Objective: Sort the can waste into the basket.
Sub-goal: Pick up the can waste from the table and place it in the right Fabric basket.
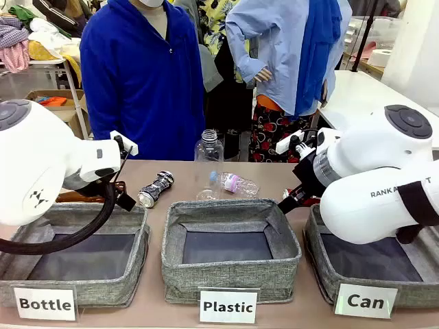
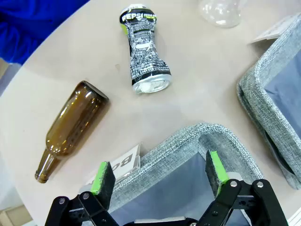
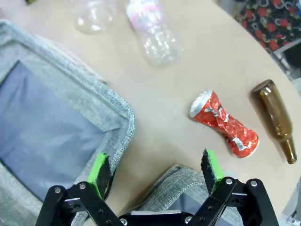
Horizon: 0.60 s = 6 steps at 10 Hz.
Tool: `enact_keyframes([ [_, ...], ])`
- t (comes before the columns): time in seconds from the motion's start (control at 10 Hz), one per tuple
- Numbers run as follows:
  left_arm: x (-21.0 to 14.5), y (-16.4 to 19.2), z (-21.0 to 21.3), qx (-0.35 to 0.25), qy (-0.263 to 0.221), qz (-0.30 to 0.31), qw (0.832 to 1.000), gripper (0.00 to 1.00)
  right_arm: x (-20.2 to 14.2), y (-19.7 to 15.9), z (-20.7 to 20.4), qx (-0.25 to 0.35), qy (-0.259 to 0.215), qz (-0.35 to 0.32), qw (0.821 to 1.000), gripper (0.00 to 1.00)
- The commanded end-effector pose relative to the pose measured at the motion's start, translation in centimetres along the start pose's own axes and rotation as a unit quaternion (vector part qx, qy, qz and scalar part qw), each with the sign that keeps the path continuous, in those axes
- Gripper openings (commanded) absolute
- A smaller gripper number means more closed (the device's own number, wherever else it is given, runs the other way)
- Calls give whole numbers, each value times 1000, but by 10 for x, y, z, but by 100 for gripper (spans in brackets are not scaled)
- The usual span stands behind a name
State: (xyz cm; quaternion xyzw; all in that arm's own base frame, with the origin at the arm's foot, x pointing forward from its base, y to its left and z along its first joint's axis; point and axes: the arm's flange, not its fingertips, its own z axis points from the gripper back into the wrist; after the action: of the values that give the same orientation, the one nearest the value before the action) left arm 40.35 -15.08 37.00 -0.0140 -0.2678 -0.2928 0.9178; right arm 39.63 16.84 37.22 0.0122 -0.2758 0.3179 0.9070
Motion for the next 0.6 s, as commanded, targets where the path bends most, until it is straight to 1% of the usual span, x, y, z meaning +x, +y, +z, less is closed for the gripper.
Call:
enact_keyframes([
  [0.0,0,0,0,0,0,0,1000,100,0,0,0,0,0,0,1000,100],
  [0.5,0,0,0,0,0,0,1000,100,0,0,0,0,0,0,1000,100],
])
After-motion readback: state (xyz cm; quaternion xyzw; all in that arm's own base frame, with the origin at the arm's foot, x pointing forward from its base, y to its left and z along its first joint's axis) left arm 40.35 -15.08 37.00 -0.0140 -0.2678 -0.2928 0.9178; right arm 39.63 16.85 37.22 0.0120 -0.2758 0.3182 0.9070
